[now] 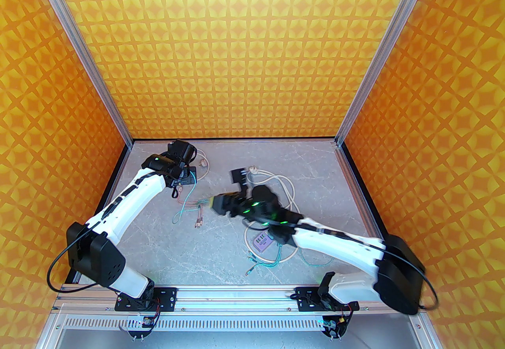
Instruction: Pull the plug off the socket
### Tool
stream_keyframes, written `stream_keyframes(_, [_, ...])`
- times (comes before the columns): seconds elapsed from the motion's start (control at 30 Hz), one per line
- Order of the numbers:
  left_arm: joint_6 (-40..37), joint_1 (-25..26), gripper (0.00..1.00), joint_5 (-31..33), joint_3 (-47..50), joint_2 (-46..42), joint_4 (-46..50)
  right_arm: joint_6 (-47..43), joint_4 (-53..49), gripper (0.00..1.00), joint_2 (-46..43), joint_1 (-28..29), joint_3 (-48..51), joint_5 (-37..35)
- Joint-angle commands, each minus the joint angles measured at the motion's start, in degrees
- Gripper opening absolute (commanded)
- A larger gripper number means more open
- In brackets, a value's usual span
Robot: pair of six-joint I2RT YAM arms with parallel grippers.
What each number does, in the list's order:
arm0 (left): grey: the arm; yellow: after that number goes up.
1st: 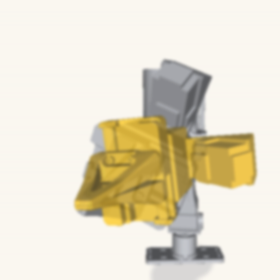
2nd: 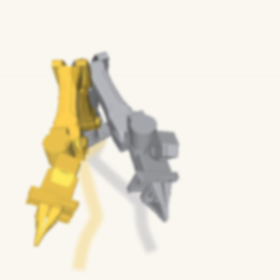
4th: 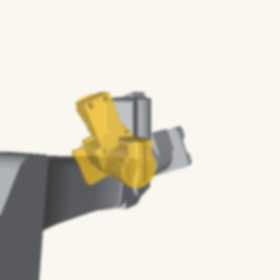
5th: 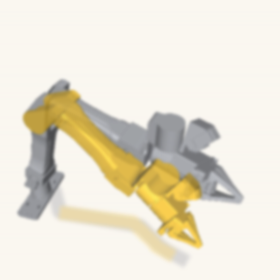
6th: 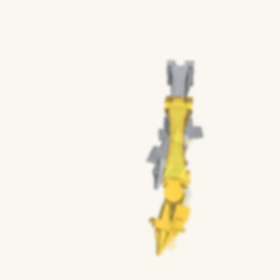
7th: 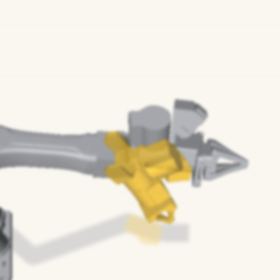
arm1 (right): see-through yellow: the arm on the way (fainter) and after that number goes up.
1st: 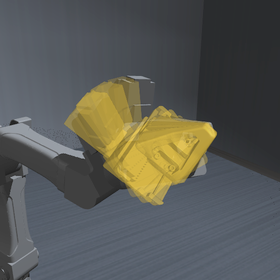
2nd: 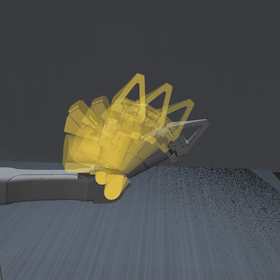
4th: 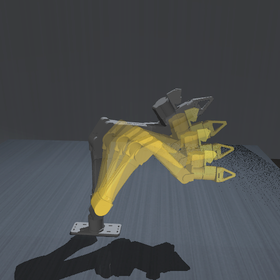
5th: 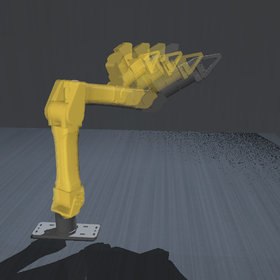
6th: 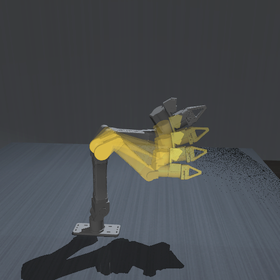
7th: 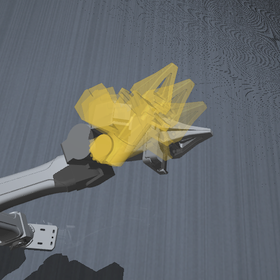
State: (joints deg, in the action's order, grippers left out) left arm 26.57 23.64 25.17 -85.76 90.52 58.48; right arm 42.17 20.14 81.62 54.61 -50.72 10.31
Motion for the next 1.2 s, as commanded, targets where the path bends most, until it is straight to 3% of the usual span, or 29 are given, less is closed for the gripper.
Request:
stream_keyframes(0.0, [0.9, 0.3, 0.99, 0.0, -1.9, 0.2, -0.5, 2.8, 7.4, 0.6, 5.3, 3.6, -5.2, -0.1])
stream_keyframes(0.2, [1.2, 0.4, 0.99, -0.1, -1.8, -0.2, -0.4, 2.3, 6.1, 0.59, 12.5, 6.7, -10.9, -1.4])
stream_keyframes(0.53, [0.9, 0.4, 0.99, -0.1, -1.1, -1.7, -0.5, 2.4, 3.9, 0.46, 19.9, 6.9, -14.0, -3.6])
stream_keyframes(0.67, [0.6, 0.3, 0.99, -0.1, -0.3, -2.1, -0.8, 2.1, 4.3, 0.13, 19.2, 6.9, -12.6, -4.2])
stream_keyframes(0.77, [0.7, 0.2, 0.99, -0.1, 1.2, -2.6, -1.3, 0.5, 3.2, 0.01, 17.1, 6.9, -12.0, -5.6])
stream_keyframes(1.13, [0.6, -0.8, 0.99, -0.1, 4.4, -4.3, -2.1, -4.0, -0.8, 0.0, 12.5, 6.9, -11.2, -10.0])
stream_keyframes(1.17, [0.6, -1.0, 0.99, -0.1, 4.5, -4.5, -2.1, -4.0, -0.9, 0.04, 12.5, 6.9, -11.3, -9.7])
